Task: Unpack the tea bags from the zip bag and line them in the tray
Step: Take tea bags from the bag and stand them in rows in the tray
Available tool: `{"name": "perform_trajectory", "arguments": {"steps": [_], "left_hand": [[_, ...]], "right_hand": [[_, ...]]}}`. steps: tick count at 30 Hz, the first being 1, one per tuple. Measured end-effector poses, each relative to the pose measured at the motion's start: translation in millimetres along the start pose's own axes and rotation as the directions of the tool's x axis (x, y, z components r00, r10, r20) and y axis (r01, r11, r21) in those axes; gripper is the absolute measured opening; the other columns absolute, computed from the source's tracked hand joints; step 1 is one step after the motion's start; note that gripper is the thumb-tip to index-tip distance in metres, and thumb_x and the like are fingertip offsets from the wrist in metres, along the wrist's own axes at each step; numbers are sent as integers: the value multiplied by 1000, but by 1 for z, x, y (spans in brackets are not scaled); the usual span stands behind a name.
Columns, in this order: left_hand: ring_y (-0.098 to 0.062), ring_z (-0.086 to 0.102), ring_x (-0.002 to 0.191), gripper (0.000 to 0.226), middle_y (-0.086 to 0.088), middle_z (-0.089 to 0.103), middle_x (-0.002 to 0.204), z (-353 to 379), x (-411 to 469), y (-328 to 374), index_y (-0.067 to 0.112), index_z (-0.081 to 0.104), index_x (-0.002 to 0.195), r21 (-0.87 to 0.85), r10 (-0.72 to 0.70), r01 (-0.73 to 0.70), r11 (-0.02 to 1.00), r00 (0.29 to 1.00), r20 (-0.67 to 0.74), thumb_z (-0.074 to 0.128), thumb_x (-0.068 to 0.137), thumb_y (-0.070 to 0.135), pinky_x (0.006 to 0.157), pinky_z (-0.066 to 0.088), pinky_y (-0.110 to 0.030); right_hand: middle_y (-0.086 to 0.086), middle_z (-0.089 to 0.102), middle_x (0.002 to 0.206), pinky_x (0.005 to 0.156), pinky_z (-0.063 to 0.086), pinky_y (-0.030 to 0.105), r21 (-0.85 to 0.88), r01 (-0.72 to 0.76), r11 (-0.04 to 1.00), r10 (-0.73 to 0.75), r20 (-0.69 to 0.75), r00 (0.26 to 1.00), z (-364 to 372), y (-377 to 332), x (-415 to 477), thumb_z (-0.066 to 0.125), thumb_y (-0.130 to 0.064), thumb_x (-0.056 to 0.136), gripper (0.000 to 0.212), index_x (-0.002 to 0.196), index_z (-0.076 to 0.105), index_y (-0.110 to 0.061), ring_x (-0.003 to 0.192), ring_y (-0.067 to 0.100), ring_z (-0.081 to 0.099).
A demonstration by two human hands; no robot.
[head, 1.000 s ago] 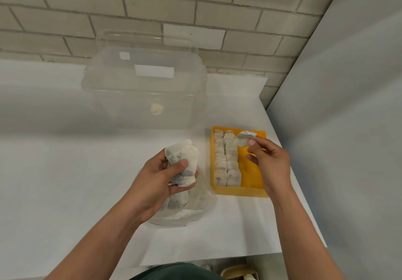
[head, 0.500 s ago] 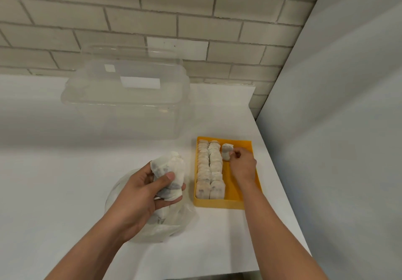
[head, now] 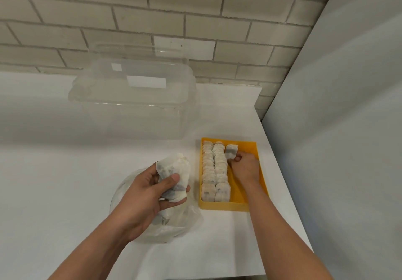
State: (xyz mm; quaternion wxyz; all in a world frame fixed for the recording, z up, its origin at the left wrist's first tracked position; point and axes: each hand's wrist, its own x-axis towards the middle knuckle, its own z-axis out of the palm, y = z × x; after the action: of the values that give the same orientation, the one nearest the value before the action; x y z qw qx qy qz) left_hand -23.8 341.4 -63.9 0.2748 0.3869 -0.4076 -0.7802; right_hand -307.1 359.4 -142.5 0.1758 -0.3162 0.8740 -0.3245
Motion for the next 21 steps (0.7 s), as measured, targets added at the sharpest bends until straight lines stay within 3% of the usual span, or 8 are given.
{"name": "perform_trajectory", "arguments": {"steps": [4,5,7,8,12,14,17,21], "left_hand": [[-39,73,110,29,-25,73,116,-1,0,1,10,67,126,-7,-4,4,1000,1000,8,64,97,11,83,63,-43],[-38,73,109,30,-25,73,116,-1,-1,2,10,67,126,-8,-3,3,1000,1000,5,65,97,11,82,63,-43],[-38,73,109,29,-23,73,117,0,0,3,11,67,126,-6,5,-5,1000,1000,1,65,97,9,81,63,-43],[-37,73,109,28,-22,74,117,1,1,4,11,68,125,-1,9,-9,1000,1000,2,66,97,9,80,63,-42],[-34,74,108,27,-17,75,116,5,0,4,13,69,122,35,41,-41,999,999,13,67,96,7,77,63,-38],[-30,75,107,29,-13,76,116,7,-1,5,14,68,124,49,66,-68,997,997,35,68,96,8,77,62,-37],[-25,75,107,29,-8,77,117,11,-1,4,13,67,126,38,78,-80,996,996,43,67,97,11,78,62,-36],[-26,74,110,25,-9,76,119,12,0,4,12,68,125,-72,7,-5,997,999,33,55,106,21,78,63,-40]], "right_hand": [[-4,62,75,60,40,28,32,22,999,-21,-28,999,-14,-9,-12,67,-15,90,18,74,62,-20,80,23,58],[-5,64,81,64,42,26,66,37,997,-33,-60,998,-18,-14,-19,66,-16,91,8,84,66,-21,85,22,58],[-9,70,98,78,47,22,170,89,981,-71,-109,991,-28,-30,-38,67,-21,92,24,116,70,-24,93,13,64],[-12,72,97,80,51,20,260,119,958,-97,-97,991,-33,-42,-51,70,-24,93,26,119,71,-27,89,7,66],[-8,75,90,79,62,34,552,106,827,-263,213,941,-50,-85,-105,77,-29,91,11,101,79,-27,78,10,71],[-6,76,93,79,64,44,525,58,849,-261,321,910,-50,-93,-121,81,-34,86,18,103,78,-30,82,15,73],[-1,77,90,72,61,58,503,49,863,-230,305,924,-44,-94,-130,81,-25,87,9,96,78,-26,79,20,74],[-1,77,88,70,61,58,517,53,855,-193,222,956,-44,-91,-133,80,-21,89,6,95,78,-23,79,20,75]]}}
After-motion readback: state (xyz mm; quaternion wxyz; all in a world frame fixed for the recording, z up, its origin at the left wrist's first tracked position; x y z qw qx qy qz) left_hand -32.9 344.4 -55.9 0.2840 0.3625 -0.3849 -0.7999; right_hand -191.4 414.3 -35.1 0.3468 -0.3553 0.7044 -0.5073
